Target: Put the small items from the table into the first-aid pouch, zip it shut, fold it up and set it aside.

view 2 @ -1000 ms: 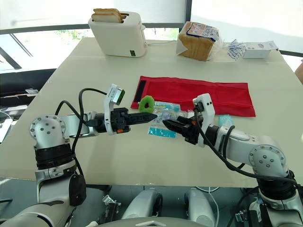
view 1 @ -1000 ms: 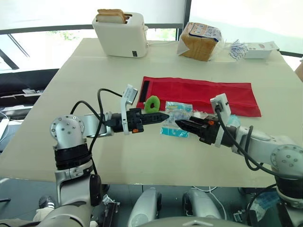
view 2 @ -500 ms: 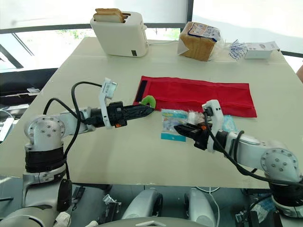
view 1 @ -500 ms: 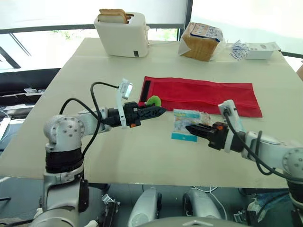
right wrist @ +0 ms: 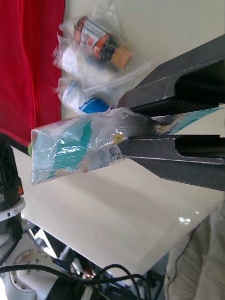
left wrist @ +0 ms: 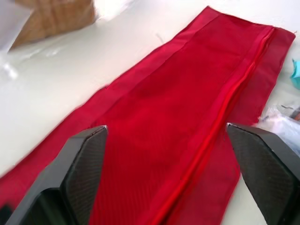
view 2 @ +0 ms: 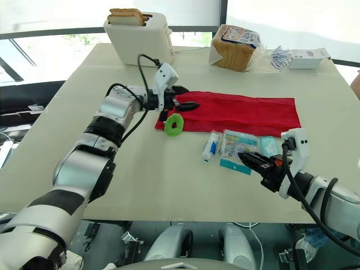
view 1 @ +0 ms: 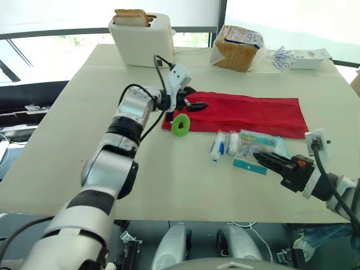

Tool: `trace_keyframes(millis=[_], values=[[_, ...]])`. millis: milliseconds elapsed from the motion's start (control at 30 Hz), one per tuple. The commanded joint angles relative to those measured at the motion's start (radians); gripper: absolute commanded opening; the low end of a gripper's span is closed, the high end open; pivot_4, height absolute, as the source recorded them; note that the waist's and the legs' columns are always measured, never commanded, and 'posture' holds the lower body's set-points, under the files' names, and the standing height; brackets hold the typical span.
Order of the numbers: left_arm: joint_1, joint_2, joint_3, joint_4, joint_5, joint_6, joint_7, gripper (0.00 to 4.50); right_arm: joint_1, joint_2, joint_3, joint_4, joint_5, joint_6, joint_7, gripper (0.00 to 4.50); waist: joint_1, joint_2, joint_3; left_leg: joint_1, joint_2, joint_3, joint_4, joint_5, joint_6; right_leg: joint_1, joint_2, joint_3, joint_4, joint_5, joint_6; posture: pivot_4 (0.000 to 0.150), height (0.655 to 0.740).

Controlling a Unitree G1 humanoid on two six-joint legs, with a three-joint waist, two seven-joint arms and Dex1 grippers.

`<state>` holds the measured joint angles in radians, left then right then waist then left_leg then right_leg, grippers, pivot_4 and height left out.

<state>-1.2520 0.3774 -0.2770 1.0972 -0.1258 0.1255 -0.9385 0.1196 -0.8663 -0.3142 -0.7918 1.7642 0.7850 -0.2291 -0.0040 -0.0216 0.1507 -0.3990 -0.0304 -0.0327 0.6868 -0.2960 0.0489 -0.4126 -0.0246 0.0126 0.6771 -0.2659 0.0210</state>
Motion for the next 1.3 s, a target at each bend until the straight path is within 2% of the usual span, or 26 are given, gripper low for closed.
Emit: trace_keyframes(millis=[33,200,333,533,667,867,933,1033,1100,1200,1300], values=[[-0.048,0.006,0.015,0.112,0.074,-0.098,0.039,4.3,0.018,-0.005,-0.02,-0.06,0.008,-0.051,-0.022,0.04,-0.006,0.0,0.0,0.0,0.0,0.0,0.0,0.0,0.0,0.0,0.0,0.0,0.0,0.0,0.0,0.15,0.74],[-0.071,0.011,0.025,0.195,0.162,-0.173,0.098,4.3,0.047,-0.003,-0.013,-0.1,-0.002,-0.104,-0.04,0.04,-0.005,-0.002,0.001,0.0,0.0,-0.001,0.0,0.0,0.001,0.0,0.0,-0.001,0.001,0.0,0.0,0.15,0.74],[-0.052,0.031,0.022,0.212,0.221,-0.209,0.092,4.3,0.062,-0.006,-0.005,-0.115,-0.011,-0.13,-0.041,0.04,-0.001,-0.002,0.001,0.0,0.0,-0.001,0.001,0.0,0.0,0.0,0.0,0.0,0.0,0.0,0.001,0.15,0.74],[-0.035,0.069,0.033,0.222,0.263,-0.21,0.034,4.3,0.066,-0.015,0.009,-0.122,-0.027,-0.146,-0.024,0.04,-0.001,-0.002,0.001,0.0,0.0,-0.001,0.001,0.0,0.0,0.0,0.0,0.0,0.001,0.0,0.001,0.15,0.74],[-0.042,0.077,0.066,0.23,0.275,-0.194,0.094,4.3,0.052,-0.021,0.025,-0.118,-0.039,-0.154,-0.007,0.04,-0.001,-0.002,0.001,0.0,0.0,-0.001,0.001,0.0,0.0,0.0,0.0,-0.001,0.001,0.0,0.001,0.15,0.74],[-0.034,0.08,0.067,0.23,0.309,-0.186,0.064,4.3,0.041,-0.028,0.041,-0.116,-0.047,-0.159,-0.001,0.04,0.001,-0.002,0.001,0.0,0.0,-0.001,0.001,0.0,-0.001,0.0,0.0,-0.001,0.001,0.0,0.001,0.15,0.74],[-0.032,0.087,0.071,0.23,0.308,-0.165,-0.01,4.3,0.041,-0.031,0.041,-0.117,-0.046,-0.159,0.001,0.04,0.0,-0.002,0.001,0.0,0.0,-0.001,0.001,0.0,-0.001,0.0,0.0,-0.001,0.001,0.0,0.001,0.15,0.74],[-0.022,0.105,0.071,0.218,0.285,-0.121,-0.326,4.3,0.043,-0.034,0.041,-0.121,-0.046,-0.159,0.002,0.04,-0.003,-0.002,0.001,0.0,0.0,-0.001,0.001,0.001,-0.002,0.0,0.0,-0.001,0.001,0.0,0.001,0.15,0.74],[-0.018,0.111,0.083,0.201,0.267,-0.108,-0.46,4.3,0.044,-0.035,0.042,-0.122,-0.046,-0.16,0.003,0.04,-0.007,-0.002,0.001,0.0,0.0,-0.001,0.001,0.002,-0.003,0.0,0.001,-0.001,0.001,0.0,0.0,0.15,0.74],[-0.031,0.108,0.125,0.191,0.24,-0.072,-0.471,4.3,0.049,-0.035,0.045,-0.129,-0.049,-0.163,0.003,0.04,-0.007,-0.002,0.001,0.0,0.0,-0.001,0.001,0.002,-0.003,0.0,0.001,-0.001,0.001,0.0,0.0,0.15,0.74],[-0.035,0.095,0.151,0.189,0.243,-0.106,-0.354,4.3,0.052,-0.03,0.051,-0.134,-0.054,-0.167,0.002,0.04,-0.004,-0.002,0.001,-0.001,0.0,-0.001,0.002,0.001,-0.001,0.0,0.001,-0.001,0.001,0.0,0.0,0.15,0.74]])
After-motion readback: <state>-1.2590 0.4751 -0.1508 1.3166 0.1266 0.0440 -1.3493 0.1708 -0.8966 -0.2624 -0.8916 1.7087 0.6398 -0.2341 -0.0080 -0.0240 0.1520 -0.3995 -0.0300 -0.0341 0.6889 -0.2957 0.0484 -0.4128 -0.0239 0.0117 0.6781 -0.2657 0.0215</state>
